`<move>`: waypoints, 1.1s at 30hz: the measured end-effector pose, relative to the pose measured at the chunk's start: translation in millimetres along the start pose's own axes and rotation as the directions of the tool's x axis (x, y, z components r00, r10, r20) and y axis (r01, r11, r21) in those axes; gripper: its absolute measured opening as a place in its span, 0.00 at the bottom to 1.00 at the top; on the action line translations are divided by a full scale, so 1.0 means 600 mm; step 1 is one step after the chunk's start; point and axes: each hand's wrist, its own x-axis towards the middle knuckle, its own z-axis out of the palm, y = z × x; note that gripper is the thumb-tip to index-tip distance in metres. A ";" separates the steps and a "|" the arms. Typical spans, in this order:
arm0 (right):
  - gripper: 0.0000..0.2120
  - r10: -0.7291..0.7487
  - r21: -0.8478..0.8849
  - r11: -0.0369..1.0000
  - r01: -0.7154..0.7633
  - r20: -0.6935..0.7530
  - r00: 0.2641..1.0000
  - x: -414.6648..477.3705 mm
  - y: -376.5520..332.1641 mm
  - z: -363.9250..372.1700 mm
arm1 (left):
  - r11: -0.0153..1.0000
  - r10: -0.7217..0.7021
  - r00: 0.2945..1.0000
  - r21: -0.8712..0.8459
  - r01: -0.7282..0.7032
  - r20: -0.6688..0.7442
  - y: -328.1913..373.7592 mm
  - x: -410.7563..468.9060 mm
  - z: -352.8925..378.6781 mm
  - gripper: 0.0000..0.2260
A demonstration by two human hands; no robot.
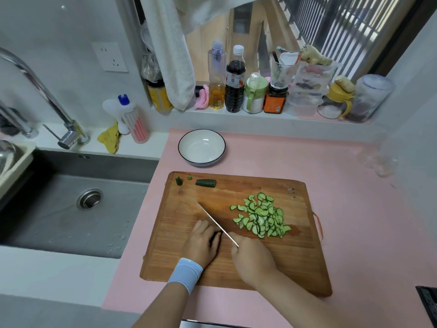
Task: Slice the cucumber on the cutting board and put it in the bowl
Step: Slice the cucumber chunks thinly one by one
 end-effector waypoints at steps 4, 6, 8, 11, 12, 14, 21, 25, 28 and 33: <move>0.21 -0.013 -0.001 1.000 0.013 -0.013 1.000 0.001 0.004 0.001 | 1.000 -0.014 1.000 0.020 0.014 -0.006 0.005 -0.002 -0.001 0.01; 0.21 -0.009 -0.008 1.000 0.009 -0.020 1.000 -0.001 0.006 0.003 | 1.000 -0.020 1.000 0.020 0.020 -0.007 0.007 -0.002 0.001 0.01; 0.21 -0.005 -0.030 1.000 0.004 -0.033 0.999 -0.006 0.010 0.004 | 1.000 -0.028 1.000 0.010 0.028 -0.001 0.005 -0.002 0.001 0.01; 0.21 -0.011 -0.035 0.999 0.009 -0.058 0.998 -0.020 0.015 0.005 | 0.999 -0.034 0.999 -0.008 0.034 -0.001 0.003 -0.003 -0.002 0.04; 0.21 -0.009 -0.033 0.999 0.007 -0.062 0.998 -0.025 0.016 0.005 | 0.999 -0.032 0.999 -0.016 0.032 0.000 0.004 -0.002 -0.004 0.06; 0.21 -0.004 -0.033 0.999 0.002 -0.067 0.998 -0.033 0.020 0.004 | 0.999 -0.028 1.000 -0.021 0.028 0.000 0.006 -0.002 -0.005 0.07; 0.21 0.011 -0.010 1.000 -0.011 -0.051 0.999 -0.026 0.014 0.007 | 0.998 -0.046 0.999 -0.041 0.046 -0.002 -0.002 -0.003 0.000 0.02; 0.21 0.020 0.003 1.000 -0.020 -0.018 1.000 -0.010 0.003 0.004 | 0.998 -0.031 1.000 -0.049 0.031 0.000 -0.001 -0.003 -0.002 0.03; 0.19 0.020 0.010 1.000 -0.020 -0.009 1.000 -0.009 -0.001 -0.001 | 0.998 -0.038 0.999 -0.051 0.038 -0.002 -0.004 -0.005 -0.002 0.03; 0.19 0.016 -0.002 1.000 -0.016 -0.033 0.999 -0.016 -0.007 0.003 | 0.997 -0.061 0.998 -0.052 0.060 -0.018 -0.005 -0.006 -0.001 0.05</move>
